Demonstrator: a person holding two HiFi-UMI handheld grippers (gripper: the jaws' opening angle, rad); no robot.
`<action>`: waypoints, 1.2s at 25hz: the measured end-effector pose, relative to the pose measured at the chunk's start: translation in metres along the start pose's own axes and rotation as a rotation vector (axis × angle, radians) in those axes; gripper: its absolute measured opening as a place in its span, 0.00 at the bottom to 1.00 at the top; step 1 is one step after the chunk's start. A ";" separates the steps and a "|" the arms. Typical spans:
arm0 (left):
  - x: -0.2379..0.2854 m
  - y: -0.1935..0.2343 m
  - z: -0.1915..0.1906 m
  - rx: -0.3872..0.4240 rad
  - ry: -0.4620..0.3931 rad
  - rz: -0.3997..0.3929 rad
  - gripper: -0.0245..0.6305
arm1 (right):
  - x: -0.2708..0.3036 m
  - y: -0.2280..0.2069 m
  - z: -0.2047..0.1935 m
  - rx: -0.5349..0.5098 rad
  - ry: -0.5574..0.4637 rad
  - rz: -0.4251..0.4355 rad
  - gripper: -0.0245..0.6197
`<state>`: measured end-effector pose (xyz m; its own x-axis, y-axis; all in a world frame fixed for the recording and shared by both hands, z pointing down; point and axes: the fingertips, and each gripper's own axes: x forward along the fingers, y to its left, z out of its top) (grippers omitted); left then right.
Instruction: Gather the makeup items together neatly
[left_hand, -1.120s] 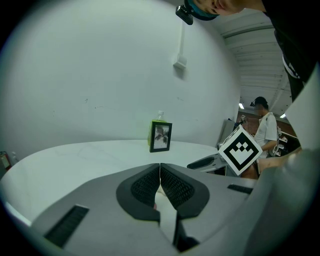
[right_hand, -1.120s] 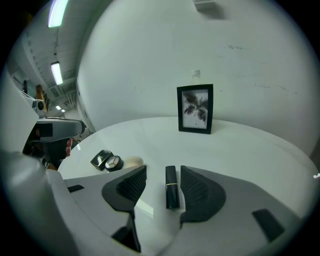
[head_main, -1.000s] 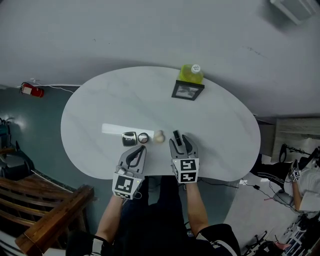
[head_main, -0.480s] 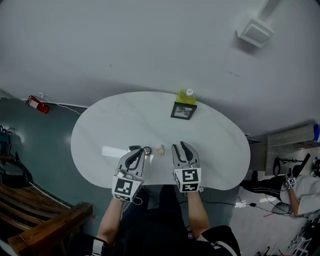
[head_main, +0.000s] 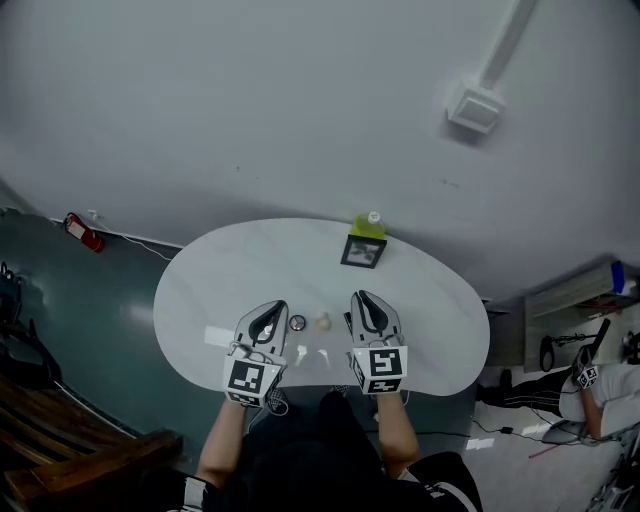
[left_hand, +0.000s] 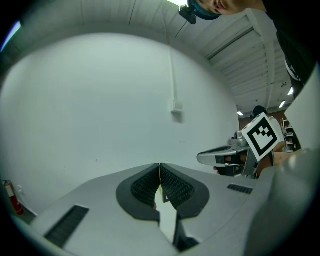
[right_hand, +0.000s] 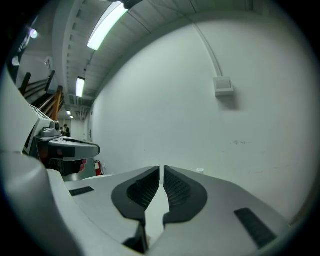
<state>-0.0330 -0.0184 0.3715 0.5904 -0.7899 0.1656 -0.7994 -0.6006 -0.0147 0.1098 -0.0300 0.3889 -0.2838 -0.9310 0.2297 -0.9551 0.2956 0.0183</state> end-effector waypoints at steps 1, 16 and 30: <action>-0.003 0.001 0.006 0.005 -0.012 0.002 0.07 | -0.002 0.002 0.005 -0.002 -0.009 0.002 0.11; -0.027 0.012 0.033 0.020 -0.078 0.022 0.07 | -0.016 0.037 0.027 -0.008 -0.056 0.045 0.10; -0.030 0.011 0.031 0.014 -0.068 0.028 0.07 | -0.020 0.035 0.030 -0.001 -0.067 0.049 0.10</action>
<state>-0.0562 -0.0052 0.3357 0.5741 -0.8129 0.0976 -0.8146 -0.5792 -0.0324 0.0798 -0.0074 0.3557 -0.3353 -0.9276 0.1647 -0.9399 0.3414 0.0092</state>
